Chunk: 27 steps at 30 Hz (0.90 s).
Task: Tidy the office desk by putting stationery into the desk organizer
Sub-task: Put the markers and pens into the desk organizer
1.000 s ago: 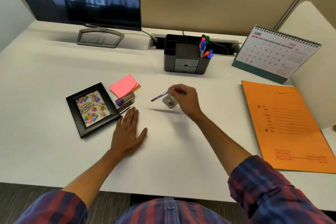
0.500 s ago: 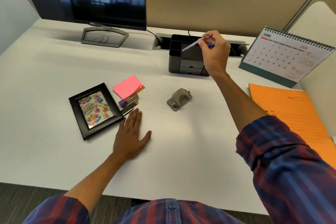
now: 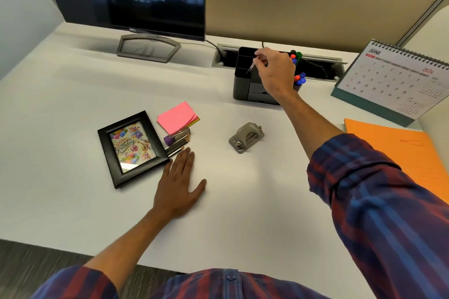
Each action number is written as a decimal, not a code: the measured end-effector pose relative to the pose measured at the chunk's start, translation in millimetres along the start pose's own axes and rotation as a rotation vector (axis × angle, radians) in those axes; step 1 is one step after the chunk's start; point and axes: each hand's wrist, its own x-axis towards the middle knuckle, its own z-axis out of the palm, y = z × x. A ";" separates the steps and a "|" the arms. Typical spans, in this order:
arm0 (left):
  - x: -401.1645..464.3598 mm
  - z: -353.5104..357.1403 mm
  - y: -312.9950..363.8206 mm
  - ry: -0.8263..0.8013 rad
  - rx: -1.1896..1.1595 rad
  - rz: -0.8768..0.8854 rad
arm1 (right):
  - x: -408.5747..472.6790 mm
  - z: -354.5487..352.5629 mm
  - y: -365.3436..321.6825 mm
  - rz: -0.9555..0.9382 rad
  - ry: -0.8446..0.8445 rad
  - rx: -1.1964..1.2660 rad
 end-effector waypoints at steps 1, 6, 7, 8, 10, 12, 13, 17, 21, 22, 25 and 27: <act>-0.2 -0.4 0.1 0.002 -0.002 0.000 | -1.6 2.3 0.9 0.004 -0.020 -0.012; -0.1 -1.0 0.6 0.005 -0.003 0.003 | -15.9 6.6 -1.1 -0.003 -0.052 0.049; -0.2 -1.0 0.5 0.008 -0.003 0.003 | -19.7 7.7 -3.3 -0.032 -0.036 0.054; 0.1 -0.9 0.5 0.008 -0.005 0.003 | -24.3 9.5 -7.0 -0.072 -0.017 0.047; -0.1 -0.7 0.8 0.004 -0.007 0.001 | -35.5 14.1 -17.5 -0.153 0.009 0.033; -0.1 -0.8 0.5 0.001 -0.007 0.002 | -50.5 20.0 -30.7 -0.183 -0.021 0.056; -0.3 -1.0 0.3 0.000 -0.009 0.003 | -60.2 23.8 -37.3 -0.173 -0.049 0.088; 0.2 -0.8 0.6 0.004 -0.013 0.003 | -102.6 41.4 -60.9 -0.137 -0.201 0.224; 0.4 -0.2 0.0 0.007 -0.009 0.002 | -140.5 59.9 -78.2 -0.179 -0.409 0.205; 0.4 -0.6 0.4 0.008 -0.011 0.001 | -147.6 63.2 -81.4 -0.199 -0.452 0.198; 0.2 -1.9 1.4 0.014 -0.006 0.005 | -163.7 72.8 -89.7 -0.273 -0.577 0.141; 0.6 -2.7 2.2 0.017 0.006 0.015 | -170.3 77.0 -93.4 -0.311 -0.643 0.129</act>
